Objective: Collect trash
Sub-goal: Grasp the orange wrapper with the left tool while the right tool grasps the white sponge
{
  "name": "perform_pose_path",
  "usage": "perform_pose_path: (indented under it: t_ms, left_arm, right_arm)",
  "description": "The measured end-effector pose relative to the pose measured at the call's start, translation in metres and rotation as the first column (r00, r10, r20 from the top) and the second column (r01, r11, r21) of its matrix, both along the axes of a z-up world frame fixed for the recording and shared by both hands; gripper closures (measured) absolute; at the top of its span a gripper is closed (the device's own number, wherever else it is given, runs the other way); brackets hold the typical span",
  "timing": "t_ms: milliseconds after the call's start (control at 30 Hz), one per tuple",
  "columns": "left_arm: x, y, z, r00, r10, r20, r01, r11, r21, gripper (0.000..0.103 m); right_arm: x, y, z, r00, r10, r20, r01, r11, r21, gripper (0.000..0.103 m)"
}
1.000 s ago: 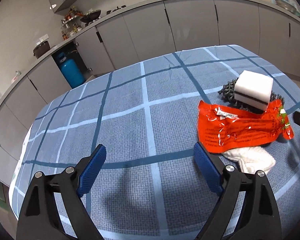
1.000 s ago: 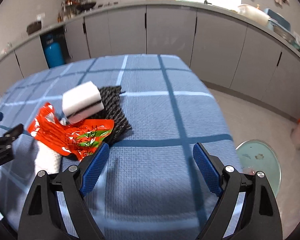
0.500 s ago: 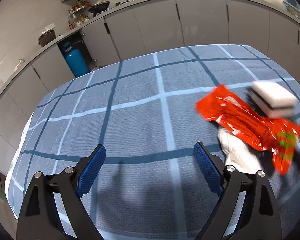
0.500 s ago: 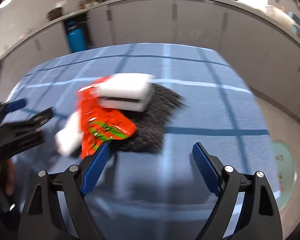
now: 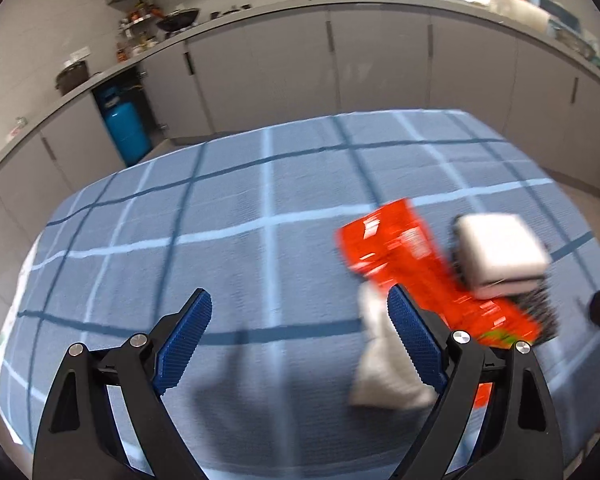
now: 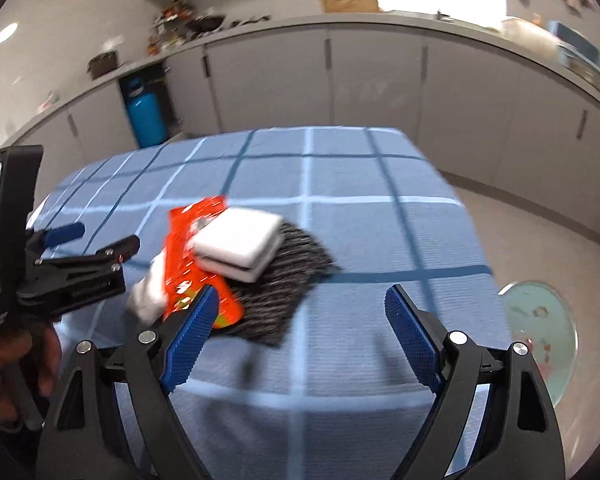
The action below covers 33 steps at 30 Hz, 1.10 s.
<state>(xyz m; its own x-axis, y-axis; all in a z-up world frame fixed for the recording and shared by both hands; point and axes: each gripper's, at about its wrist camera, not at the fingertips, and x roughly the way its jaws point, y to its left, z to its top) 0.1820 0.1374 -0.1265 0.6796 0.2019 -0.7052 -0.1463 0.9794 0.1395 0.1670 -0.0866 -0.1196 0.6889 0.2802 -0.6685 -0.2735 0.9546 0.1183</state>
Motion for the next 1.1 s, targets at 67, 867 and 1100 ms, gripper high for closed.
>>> perform_pose_path:
  t_ms: [67, 867, 1100]
  left_arm:
    - [0.008, -0.015, -0.001, 1.000, -0.023, -0.002, 0.023, 1.000, 0.004, 0.015]
    - [0.026, -0.047, -0.008, 0.986, -0.156, -0.060, 0.150, 0.984, -0.098, 0.071]
    - [0.007, -0.027, 0.034, 0.989, -0.145, 0.027, 0.147, 0.984, -0.101, 0.075]
  right_arm:
    - [0.002, -0.005, -0.002, 1.000, -0.017, 0.000, 0.017, 1.000, 0.014, 0.018]
    - [0.005, -0.027, -0.016, 0.998, -0.069, 0.008, 0.068, 0.996, 0.063, 0.010]
    - [0.011, -0.010, -0.009, 0.999, -0.022, 0.025, 0.020, 0.998, 0.065, 0.010]
